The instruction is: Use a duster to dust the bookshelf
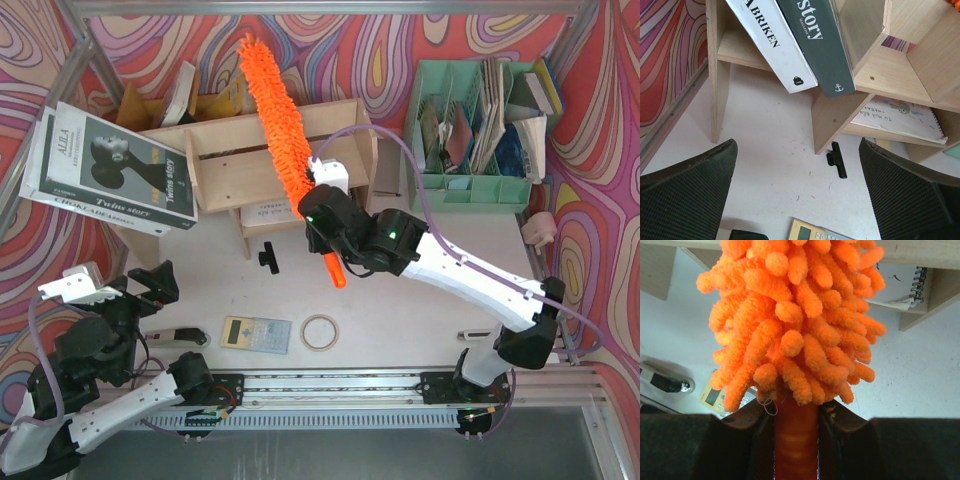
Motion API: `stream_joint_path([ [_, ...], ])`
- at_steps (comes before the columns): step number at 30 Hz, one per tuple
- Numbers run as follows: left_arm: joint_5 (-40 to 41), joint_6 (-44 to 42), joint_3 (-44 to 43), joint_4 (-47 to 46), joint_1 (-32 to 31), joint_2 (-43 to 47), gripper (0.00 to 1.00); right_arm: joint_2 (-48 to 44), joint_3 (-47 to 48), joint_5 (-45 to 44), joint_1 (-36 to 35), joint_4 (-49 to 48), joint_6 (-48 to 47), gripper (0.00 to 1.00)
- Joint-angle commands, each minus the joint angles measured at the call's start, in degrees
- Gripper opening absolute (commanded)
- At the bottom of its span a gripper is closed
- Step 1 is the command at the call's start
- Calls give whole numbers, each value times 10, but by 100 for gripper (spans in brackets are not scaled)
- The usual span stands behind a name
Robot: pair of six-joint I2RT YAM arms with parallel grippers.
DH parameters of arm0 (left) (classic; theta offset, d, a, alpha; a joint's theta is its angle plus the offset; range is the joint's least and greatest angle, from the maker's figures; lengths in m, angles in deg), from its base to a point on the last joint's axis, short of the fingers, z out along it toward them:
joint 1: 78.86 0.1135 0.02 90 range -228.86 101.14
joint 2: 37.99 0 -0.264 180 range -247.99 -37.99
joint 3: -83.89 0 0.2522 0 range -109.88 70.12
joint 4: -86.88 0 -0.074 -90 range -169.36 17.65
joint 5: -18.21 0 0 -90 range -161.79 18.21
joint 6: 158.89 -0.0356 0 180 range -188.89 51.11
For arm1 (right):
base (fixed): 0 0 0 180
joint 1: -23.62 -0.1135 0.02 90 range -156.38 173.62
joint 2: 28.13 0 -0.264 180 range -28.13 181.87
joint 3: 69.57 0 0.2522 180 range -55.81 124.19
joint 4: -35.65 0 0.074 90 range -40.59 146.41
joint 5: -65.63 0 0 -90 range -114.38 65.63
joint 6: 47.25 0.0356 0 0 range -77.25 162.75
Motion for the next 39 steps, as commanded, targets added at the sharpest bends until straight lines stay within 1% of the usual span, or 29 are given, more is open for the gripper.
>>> stream_joint_path([
  [1,12,-2,6,1,-2,-5,99,-31,-23,-21,11,-22,8,0],
  [8,12,-8,8,-4,-2,-8,98,-84,-66,-63,32,-15,10,0],
  [20,14,-4,7,-2,-2,-5,98,-135,-106,-87,52,-2,22,0],
  [22,14,-4,8,-3,-2,-6,99,-135,-105,-65,52,-7,21,0],
  [27,14,-3,6,0,-2,-10,99,-133,-109,47,49,-88,-4,0],
  [34,18,-3,7,0,-2,-8,98,-79,-64,56,14,-75,-21,0],
  [39,21,-4,8,1,-2,-12,99,-77,-73,41,13,-68,-30,0],
])
